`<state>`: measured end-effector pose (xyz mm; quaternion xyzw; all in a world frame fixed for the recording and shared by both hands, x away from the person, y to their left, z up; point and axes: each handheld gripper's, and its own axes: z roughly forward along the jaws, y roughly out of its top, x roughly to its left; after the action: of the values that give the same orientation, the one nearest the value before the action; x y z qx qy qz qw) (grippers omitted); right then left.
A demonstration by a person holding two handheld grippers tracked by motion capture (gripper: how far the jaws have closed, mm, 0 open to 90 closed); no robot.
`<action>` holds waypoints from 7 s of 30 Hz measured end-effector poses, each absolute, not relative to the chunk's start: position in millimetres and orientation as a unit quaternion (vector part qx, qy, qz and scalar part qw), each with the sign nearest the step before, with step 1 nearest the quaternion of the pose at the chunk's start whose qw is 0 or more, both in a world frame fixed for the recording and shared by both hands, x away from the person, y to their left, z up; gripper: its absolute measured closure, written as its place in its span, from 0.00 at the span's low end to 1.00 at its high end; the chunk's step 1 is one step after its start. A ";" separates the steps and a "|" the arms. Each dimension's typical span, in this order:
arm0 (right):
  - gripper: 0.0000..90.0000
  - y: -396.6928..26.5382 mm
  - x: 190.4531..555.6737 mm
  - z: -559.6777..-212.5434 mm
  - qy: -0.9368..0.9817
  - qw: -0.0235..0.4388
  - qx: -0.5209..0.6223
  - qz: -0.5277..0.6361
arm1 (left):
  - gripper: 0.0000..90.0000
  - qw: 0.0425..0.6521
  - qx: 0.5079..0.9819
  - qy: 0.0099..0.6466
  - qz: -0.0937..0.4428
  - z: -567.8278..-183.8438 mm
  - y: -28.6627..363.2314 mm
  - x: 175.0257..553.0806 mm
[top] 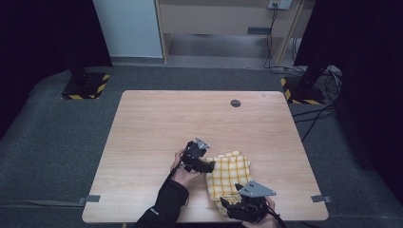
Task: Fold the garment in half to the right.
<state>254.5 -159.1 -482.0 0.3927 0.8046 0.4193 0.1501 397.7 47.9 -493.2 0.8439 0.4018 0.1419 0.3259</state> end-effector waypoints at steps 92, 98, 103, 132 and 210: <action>0.94 -211.9 382.1 -488.9 0.790 0.144 0.452 0.387 | 0.18 0.376 0.842 0.384 0.044 -505.7 65.7 307.2; 0.97 -205.9 381.1 -474.8 0.786 0.145 0.445 0.404 | 0.18 0.385 0.838 0.384 0.044 -502.8 67.0 308.1; 0.97 -199.1 379.0 -457.5 0.771 0.168 0.429 0.439 | 0.17 0.390 0.837 0.382 0.045 -501.9 67.8 307.9; 0.35 -203.6 361.1 -458.1 0.794 0.188 0.407 0.410 | 0.18 0.406 0.795 0.440 0.100 -479.2 78.1 382.3; 0.23 -196.4 303.3 -521.4 0.855 0.103 0.322 0.393 | 0.19 0.350 0.813 0.452 0.109 -503.0 82.6 413.7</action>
<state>303.3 -196.4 -521.4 0.3217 0.8553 0.3929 0.1034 413.7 82.6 -503.0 0.8130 0.4523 0.1092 0.3499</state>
